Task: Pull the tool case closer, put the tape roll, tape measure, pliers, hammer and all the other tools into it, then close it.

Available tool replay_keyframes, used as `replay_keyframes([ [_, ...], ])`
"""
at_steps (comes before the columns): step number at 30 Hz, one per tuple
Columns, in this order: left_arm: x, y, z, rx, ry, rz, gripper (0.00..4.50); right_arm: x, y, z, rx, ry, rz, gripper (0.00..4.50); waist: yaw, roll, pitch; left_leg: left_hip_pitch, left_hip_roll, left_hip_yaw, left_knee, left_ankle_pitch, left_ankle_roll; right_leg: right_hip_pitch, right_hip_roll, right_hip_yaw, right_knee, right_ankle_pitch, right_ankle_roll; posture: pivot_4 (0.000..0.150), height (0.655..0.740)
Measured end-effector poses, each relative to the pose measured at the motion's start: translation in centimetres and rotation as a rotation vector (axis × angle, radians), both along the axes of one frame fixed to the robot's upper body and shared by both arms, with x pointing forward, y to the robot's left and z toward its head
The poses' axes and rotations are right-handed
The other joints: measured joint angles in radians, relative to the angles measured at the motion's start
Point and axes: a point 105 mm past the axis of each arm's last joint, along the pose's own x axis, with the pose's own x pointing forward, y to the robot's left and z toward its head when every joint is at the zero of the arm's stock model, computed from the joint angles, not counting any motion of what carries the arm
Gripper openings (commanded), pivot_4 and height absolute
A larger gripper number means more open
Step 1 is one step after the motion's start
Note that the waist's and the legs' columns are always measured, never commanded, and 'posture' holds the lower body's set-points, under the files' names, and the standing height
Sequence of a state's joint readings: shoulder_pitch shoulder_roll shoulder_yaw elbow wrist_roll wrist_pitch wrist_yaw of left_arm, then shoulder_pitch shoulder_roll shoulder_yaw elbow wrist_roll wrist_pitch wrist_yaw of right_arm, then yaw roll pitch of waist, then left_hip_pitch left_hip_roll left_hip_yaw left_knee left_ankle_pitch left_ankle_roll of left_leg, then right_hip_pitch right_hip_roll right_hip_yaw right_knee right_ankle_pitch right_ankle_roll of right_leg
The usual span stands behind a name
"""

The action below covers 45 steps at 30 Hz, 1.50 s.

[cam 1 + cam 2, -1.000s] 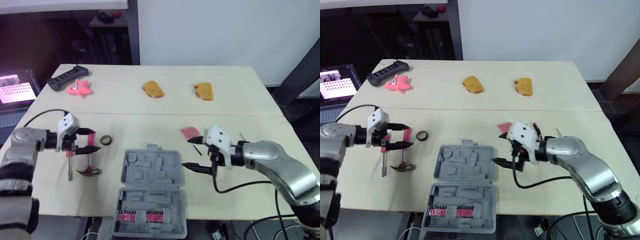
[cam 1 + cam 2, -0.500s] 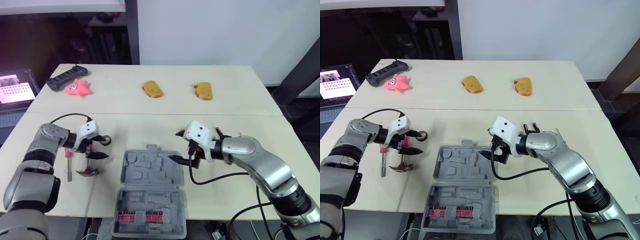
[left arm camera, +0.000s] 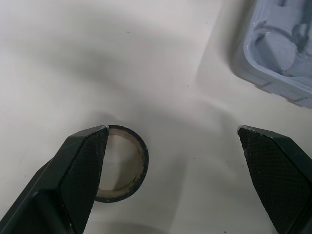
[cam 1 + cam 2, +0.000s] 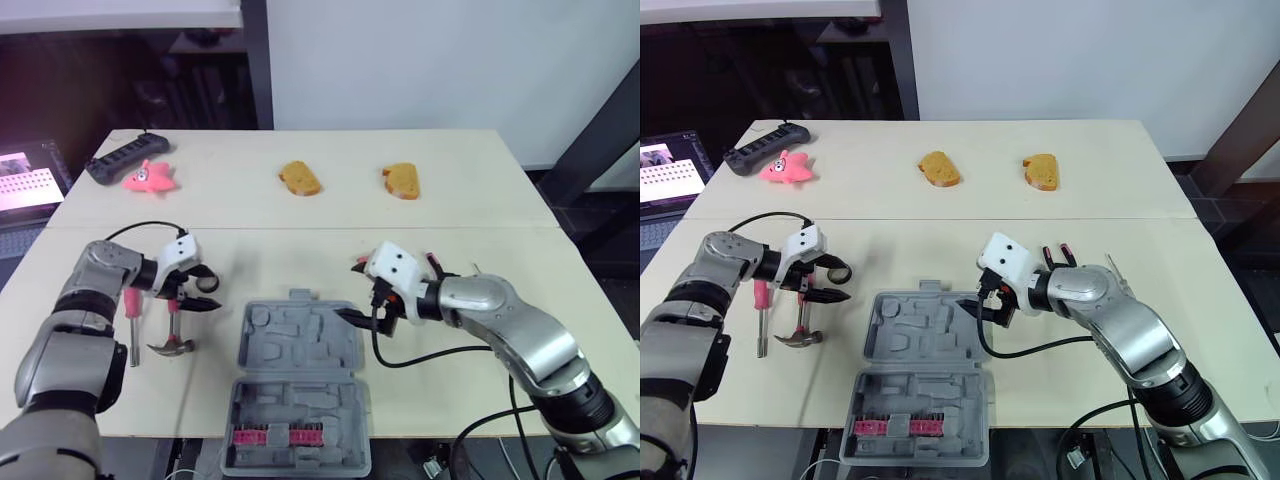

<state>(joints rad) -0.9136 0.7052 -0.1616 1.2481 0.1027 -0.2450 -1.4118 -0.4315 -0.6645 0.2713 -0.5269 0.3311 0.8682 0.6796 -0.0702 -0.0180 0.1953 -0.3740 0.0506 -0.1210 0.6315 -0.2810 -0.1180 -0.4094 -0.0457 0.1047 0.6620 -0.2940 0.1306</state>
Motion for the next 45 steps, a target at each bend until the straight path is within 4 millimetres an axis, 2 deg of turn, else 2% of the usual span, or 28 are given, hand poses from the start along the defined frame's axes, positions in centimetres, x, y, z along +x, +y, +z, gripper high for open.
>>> replay_keyframes([
  [15, 0.4, 0.7, -1.2, 0.065, -0.013, 0.076, 4.44, 0.2, 0.0, -0.3, -0.003, 0.009, -0.036, 4.50, 0.001, 0.000, 0.000, 0.000, 0.000, 0.000, 0.000, 0.000, 0.000, 0.000, 0.000, 0.000, 0.000, 0.000, 0.000, 0.150, 0.7400],
  [18, 0.5, 0.6, -1.3, 0.064, -0.020, 0.081, 3.66, 0.1, 0.0, -0.3, -0.005, 0.011, -0.037, 4.50, 0.001, 0.000, 0.000, 0.000, 0.000, 0.000, 0.000, 0.000, 0.000, 0.000, 0.000, 0.000, 0.001, 0.000, 0.000, 0.150, 0.7400],
  [25, 0.6, 0.3, -1.3, 0.049, -0.023, 0.073, 0.05, 0.0, -0.1, -0.4, -0.003, 0.010, -0.045, 4.50, 0.001, 0.000, 0.000, 0.000, 0.000, -0.001, 0.000, 0.000, 0.000, 0.000, 0.000, 0.000, 0.001, 0.000, 0.000, 0.150, 0.7400],
  [39, 0.5, 0.1, -1.0, 0.044, -0.044, 0.037, 0.05, 0.0, -0.2, -0.5, -0.003, 0.011, -0.055, 4.50, 0.001, 0.000, 0.000, 0.000, 0.000, -0.001, 0.000, 0.000, 0.000, 0.000, 0.000, -0.001, 0.001, 0.000, 0.000, 0.150, 0.7400],
  [42, 0.0, -0.9, -0.1, 0.030, -0.030, -0.078, 0.05, 0.0, -0.2, -0.6, -0.005, 0.014, -0.061, 4.50, 0.001, 0.000, 0.000, 0.000, 0.000, -0.001, 0.000, 0.000, 0.000, 0.000, 0.000, -0.001, 0.001, 0.000, 0.000, 0.150, 0.7400],
  [45, -0.2, -2.3, 1.9, 0.014, -0.043, -0.226, 0.05, -0.2, 0.0, -0.5, 0.001, 0.010, -0.060, 4.50, 0.003, 0.000, 0.000, 0.000, 0.000, -0.001, 0.000, 0.000, 0.000, 0.000, 0.000, -0.001, 0.001, 0.000, 0.000, 0.150, 0.7400],
])
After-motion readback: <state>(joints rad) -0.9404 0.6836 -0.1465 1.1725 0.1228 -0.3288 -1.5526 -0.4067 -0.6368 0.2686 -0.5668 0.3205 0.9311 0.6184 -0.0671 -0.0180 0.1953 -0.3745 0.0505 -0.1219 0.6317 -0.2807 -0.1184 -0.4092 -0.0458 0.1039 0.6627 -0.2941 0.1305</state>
